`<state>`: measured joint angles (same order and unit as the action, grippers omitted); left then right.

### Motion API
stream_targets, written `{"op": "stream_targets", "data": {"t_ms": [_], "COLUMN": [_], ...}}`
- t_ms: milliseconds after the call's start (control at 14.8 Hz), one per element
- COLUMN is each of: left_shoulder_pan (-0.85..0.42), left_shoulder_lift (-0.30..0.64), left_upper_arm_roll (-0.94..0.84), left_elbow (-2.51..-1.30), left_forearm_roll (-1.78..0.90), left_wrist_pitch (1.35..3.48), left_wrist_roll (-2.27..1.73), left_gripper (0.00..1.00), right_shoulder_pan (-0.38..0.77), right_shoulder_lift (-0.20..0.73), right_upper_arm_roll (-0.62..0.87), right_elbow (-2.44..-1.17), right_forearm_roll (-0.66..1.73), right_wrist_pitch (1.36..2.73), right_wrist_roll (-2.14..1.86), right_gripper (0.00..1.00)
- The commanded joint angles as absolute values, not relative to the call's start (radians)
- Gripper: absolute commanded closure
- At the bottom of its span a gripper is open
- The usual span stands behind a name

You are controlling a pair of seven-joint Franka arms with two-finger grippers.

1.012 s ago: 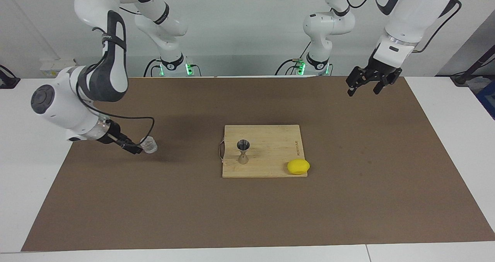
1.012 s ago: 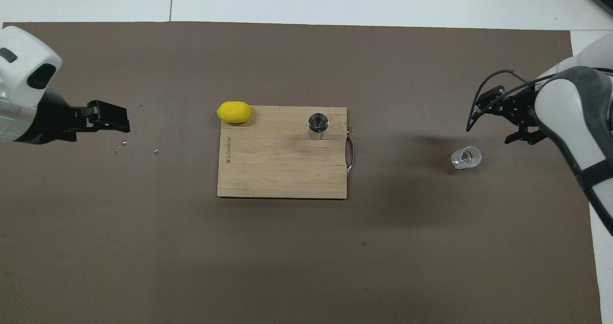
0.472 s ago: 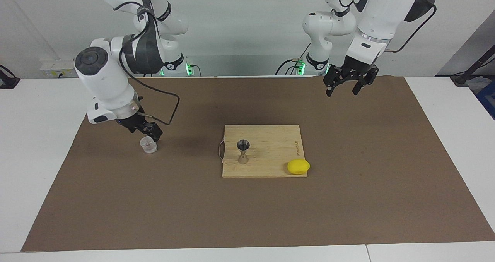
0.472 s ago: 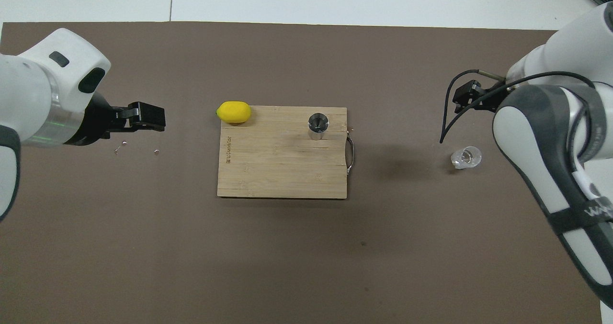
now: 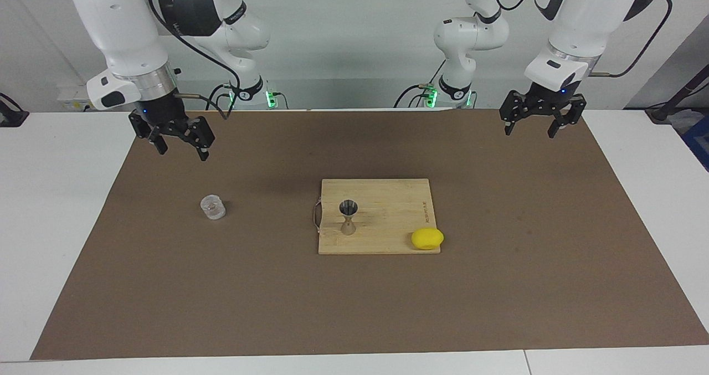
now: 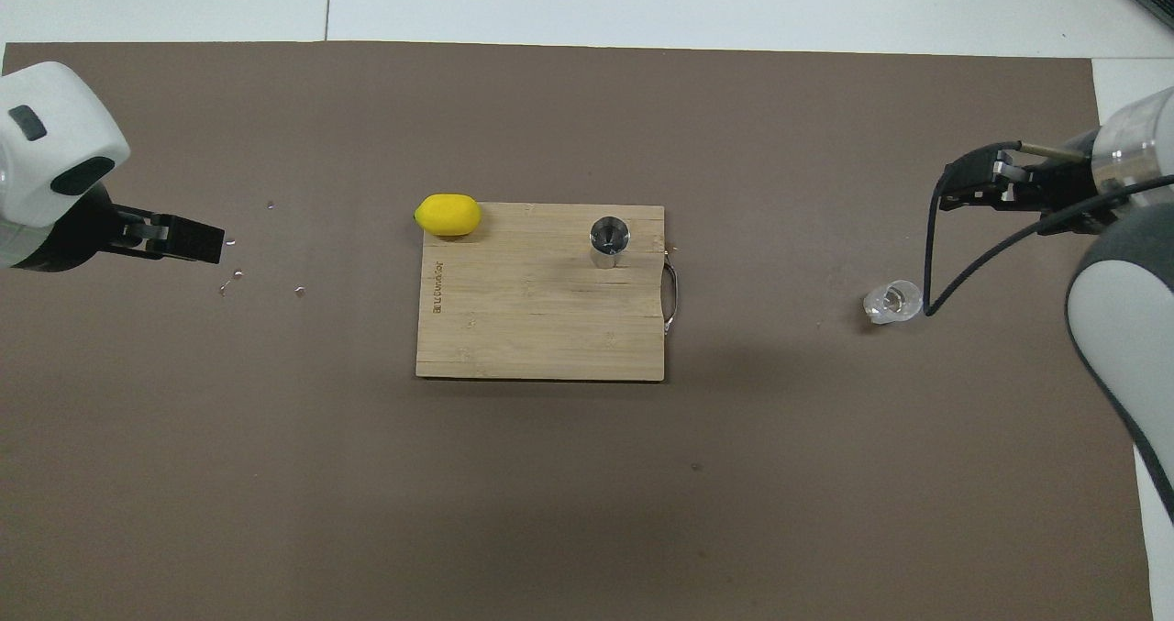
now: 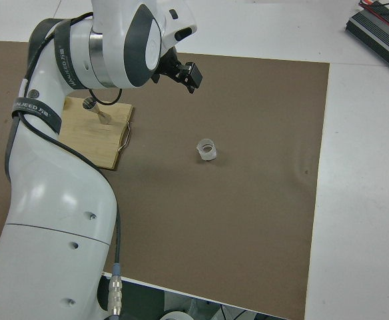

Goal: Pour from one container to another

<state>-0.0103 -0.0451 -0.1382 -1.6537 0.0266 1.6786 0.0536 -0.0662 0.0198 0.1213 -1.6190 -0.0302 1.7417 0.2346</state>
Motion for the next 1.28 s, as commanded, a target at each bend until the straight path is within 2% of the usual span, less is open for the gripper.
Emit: {"op": "stream_targets", "data": {"t_ms": [0, 337, 1214], "left_shoulder_pan": [0.011, 0.058, 0.048], "left_shoulder_lift": [-0.052, -0.054, -0.064], "left_upper_arm_roll": [-0.146, -0.144, -0.146], "left_elbow": [-1.644, -1.651, -1.658], "left_forearm_roll": [0.043, -0.034, -0.029], "left_wrist_pitch": [1.647, 1.646, 1.598], "left_wrist_roll": [0.077, 0.075, 0.075], "left_gripper": [0.00, 0.00, 0.00], "right_shoulder_pan": [-0.086, -0.081, -0.069], "right_shoulder_lift": [0.026, 0.026, 0.000], "right_upper_arm_roll": [0.129, 0.129, 0.129], "right_elbow": [-1.571, -1.565, -1.609], "right_forearm_roll": [-0.029, -0.026, -0.021], "right_wrist_pitch": [1.651, 1.579, 1.559], "right_wrist_roll": [0.160, 0.153, 0.161], "right_gripper": [0.00, 0.00, 0.00]}}
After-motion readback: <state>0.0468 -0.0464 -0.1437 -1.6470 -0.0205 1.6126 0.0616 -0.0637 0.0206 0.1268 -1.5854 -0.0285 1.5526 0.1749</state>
